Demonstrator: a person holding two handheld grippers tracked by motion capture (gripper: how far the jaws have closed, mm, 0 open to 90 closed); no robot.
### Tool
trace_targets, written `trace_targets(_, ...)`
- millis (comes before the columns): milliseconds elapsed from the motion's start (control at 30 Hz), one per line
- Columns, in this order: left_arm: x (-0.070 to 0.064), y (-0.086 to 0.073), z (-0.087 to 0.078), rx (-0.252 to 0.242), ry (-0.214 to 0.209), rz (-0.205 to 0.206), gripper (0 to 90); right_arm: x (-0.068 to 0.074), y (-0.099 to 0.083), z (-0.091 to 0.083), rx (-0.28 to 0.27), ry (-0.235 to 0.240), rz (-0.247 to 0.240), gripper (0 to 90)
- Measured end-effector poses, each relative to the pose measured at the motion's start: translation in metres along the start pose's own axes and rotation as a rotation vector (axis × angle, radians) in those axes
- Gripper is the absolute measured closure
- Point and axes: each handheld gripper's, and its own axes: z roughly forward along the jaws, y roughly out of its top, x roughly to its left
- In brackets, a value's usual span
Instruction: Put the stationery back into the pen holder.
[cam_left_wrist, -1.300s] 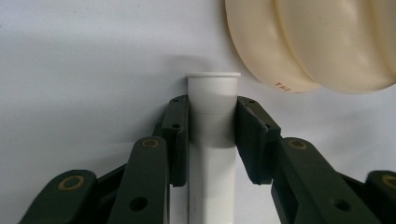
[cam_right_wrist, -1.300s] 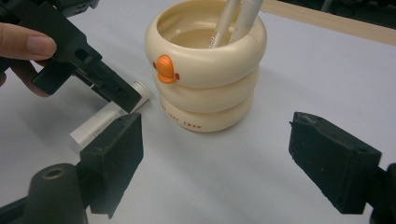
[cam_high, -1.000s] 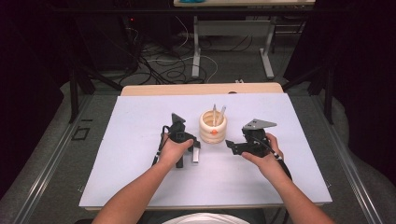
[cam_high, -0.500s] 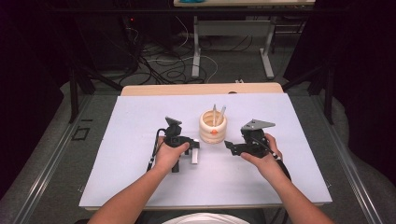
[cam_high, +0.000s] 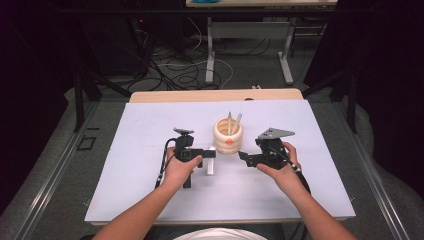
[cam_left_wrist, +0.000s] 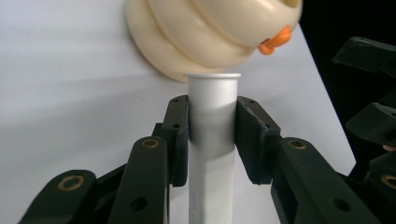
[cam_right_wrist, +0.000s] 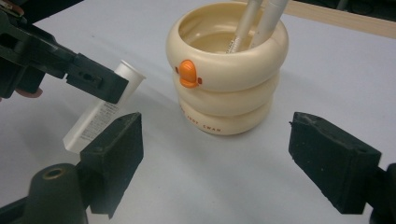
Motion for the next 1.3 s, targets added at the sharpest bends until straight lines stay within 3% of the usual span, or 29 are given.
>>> trace_targets(133, -0.002, 0.002, -0.005, -0.021, -0.028, 0.04, 66.9, 0.002, 0.001, 0.0, -0.007, 0.017, -0.003, 18.7)
trace_targets(300, -0.004, 0.005, -0.012, -0.034, -0.053, 0.062, 66.9, 0.005, 0.003, 0.0, -0.004, 0.061, 0.019, 20.5)
trace_targets(400, -0.005, 0.007, -0.016, -0.048, -0.074, 0.042, 66.9, 0.008, 0.003, 0.0, -0.007, 0.08, 0.023, 21.2)
trace_targets(467, -0.004, 0.008, -0.02, -0.064, -0.065, 0.073, 66.9, 0.009, 0.003, 0.0, -0.007, 0.094, 0.036, 22.4)
trace_targets(500, -0.005, 0.008, -0.021, -0.074, -0.074, 0.058, 66.9, 0.01, 0.003, 0.0, -0.006, 0.105, 0.045, 22.9)
trace_targets(533, -0.004, 0.009, -0.023, -0.069, -0.067, 0.086, 66.9, 0.011, 0.004, 0.0, 0.005, 0.115, 0.061, 23.3)
trace_targets(700, -0.007, 0.009, -0.03, -0.121, -0.082, 0.11, 66.9, 0.015, 0.005, 0.001, 0.014, 0.148, 0.091, 25.5)
trace_targets(867, -0.011, 0.009, -0.037, -0.146, -0.086, 0.148, 66.9, 0.017, 0.009, 0.0, -0.01, 0.181, 0.123, 25.5)
trace_targets(967, -0.014, 0.01, -0.041, -0.163, -0.084, 0.165, 66.9, 0.019, 0.014, 0.0, 0.008, 0.2, 0.14, 25.3)
trace_targets(1167, -0.02, 0.012, -0.05, -0.198, -0.097, 0.18, 66.9, 0.024, 0.022, 0.002, 0.018, 0.25, 0.212, 34.2)
trace_targets(1300, -0.02, 0.012, -0.054, -0.212, -0.096, 0.189, 66.9, 0.028, 0.027, 0.004, 0.005, 0.253, 0.22, 34.9)
